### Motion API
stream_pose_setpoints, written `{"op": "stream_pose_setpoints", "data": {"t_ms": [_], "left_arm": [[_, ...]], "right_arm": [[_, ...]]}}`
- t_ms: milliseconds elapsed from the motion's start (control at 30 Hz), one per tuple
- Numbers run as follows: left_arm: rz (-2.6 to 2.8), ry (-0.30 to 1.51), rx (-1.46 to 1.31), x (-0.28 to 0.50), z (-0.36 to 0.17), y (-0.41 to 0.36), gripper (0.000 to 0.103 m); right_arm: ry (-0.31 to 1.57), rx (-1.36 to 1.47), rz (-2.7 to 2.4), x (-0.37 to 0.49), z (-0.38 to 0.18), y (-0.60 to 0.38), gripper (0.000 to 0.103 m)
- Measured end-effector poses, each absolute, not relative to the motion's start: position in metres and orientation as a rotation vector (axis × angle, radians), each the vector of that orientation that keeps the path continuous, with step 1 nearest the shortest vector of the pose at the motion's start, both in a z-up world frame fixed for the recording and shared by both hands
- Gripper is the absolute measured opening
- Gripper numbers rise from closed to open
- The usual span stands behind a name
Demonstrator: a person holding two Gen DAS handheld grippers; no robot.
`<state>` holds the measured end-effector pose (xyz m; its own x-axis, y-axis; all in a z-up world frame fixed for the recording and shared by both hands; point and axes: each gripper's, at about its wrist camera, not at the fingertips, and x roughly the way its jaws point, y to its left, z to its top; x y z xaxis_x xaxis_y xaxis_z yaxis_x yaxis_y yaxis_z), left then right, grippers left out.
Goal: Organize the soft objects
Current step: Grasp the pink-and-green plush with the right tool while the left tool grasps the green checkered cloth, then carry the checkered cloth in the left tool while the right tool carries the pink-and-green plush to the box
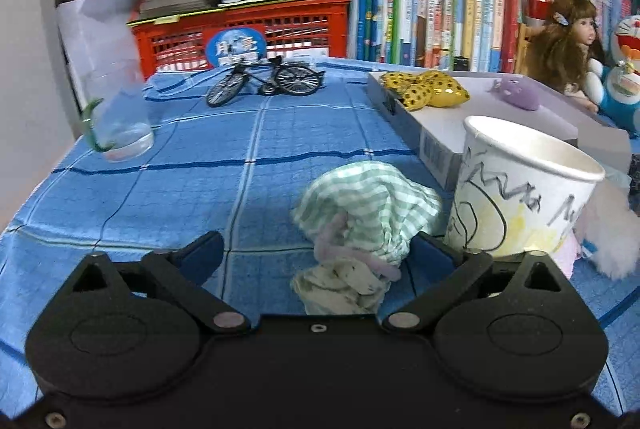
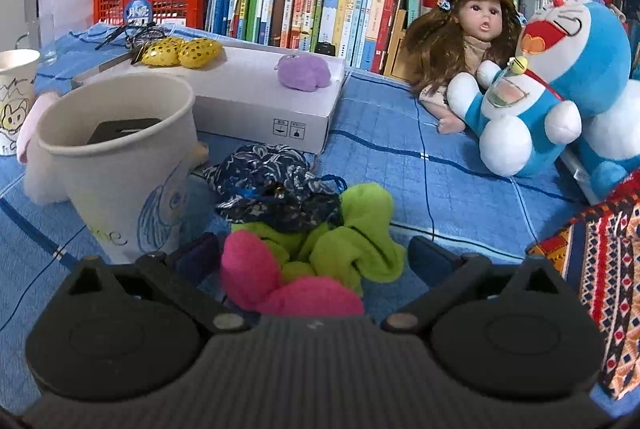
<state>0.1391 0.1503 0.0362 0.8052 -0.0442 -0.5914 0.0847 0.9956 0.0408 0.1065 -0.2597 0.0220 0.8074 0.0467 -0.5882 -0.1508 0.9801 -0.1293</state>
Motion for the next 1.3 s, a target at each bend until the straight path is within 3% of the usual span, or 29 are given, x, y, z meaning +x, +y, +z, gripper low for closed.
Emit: {"op": "stream_pose_setpoints", "data": {"t_ms": [133, 400, 767, 1300], "left_arm": [[-0.094, 0.614, 0.115, 0.136, 0.034, 0.14, 0.073], [-0.101, 0.614, 0.166, 0.121, 0.027, 0.127, 0.047], [-0.033, 0.594, 0.082, 0.114, 0.028, 0.149, 0.034], [0.019, 0.53, 0.07, 0.099, 0.048, 0.149, 0.034]], "right_arm": [[0.618, -0.161, 0.108, 0.107, 0.021, -0.261, 0.097], [0.609, -0.189, 0.116, 0.105, 0.022, -0.257, 0.092], [0.598, -0.181, 0.126, 0.102, 0.023, -0.256, 0.076], [0.571, -0.142, 0.118, 0.093, 0.034, -0.262, 0.05]]}}
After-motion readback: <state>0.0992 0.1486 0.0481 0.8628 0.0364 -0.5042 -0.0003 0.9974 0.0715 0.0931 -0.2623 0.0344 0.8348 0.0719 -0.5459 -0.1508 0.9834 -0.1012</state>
